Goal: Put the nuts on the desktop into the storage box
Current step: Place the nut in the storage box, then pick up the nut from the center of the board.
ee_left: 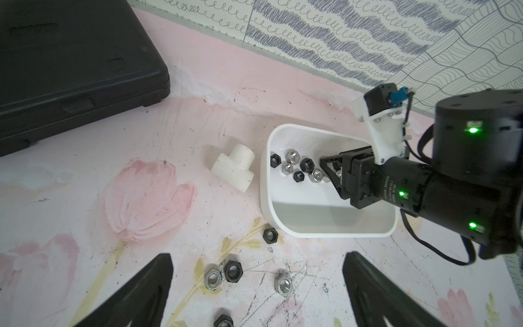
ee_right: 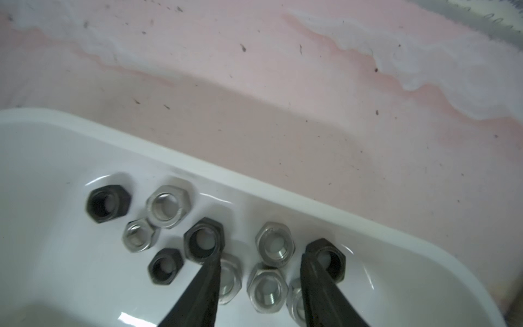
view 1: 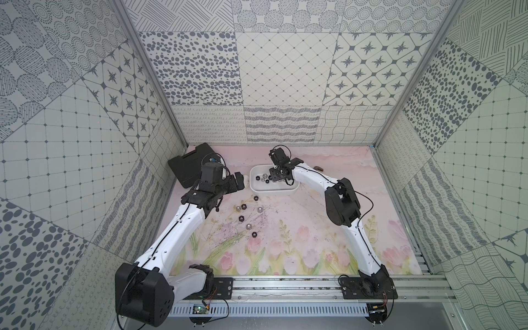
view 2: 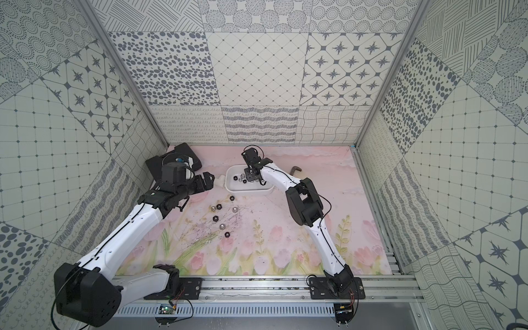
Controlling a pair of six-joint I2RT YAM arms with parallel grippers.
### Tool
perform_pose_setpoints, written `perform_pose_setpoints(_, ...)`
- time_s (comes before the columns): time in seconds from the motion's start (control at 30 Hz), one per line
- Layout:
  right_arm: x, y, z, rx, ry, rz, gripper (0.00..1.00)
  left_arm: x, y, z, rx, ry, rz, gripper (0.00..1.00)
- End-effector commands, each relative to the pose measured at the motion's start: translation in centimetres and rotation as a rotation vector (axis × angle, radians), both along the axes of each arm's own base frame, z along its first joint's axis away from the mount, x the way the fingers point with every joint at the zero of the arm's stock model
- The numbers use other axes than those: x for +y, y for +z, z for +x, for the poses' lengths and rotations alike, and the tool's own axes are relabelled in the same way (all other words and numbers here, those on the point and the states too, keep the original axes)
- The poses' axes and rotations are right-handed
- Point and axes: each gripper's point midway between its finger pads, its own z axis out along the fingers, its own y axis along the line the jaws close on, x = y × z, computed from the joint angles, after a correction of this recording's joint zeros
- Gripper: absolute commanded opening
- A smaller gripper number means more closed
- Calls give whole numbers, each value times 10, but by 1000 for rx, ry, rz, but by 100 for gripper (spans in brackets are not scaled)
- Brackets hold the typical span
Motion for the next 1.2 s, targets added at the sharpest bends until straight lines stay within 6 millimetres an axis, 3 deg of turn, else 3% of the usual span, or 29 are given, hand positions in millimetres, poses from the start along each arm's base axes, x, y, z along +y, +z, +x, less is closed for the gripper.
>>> perform_pose_setpoints(0.0,29,75,-26,-96,97,109,50,0,1,0,-10,-12,23,99)
perform_pose_setpoints(0.2,51,81,-100,-58,232,133,51,1,4,-1,-15,-11,20,99)
perform_pose_setpoints(0.33,54,57,-143,-1,259,104,52,-1,5,-2,-17,-14,13,99)
perform_pose_setpoints(0.47,49,27,-170,45,219,64,58,1,4,-3,-14,-7,13,99)
perform_pose_setpoints(0.6,49,1,-184,88,185,55,62,0,5,-4,-16,-10,12,99)
perform_pose_setpoints(0.73,52,-19,-185,114,177,29,65,0,6,-4,-18,-10,10,99)
perform_pose_setpoints(1.17,70,-49,-177,161,193,18,65,0,6,-4,-24,-9,11,99)
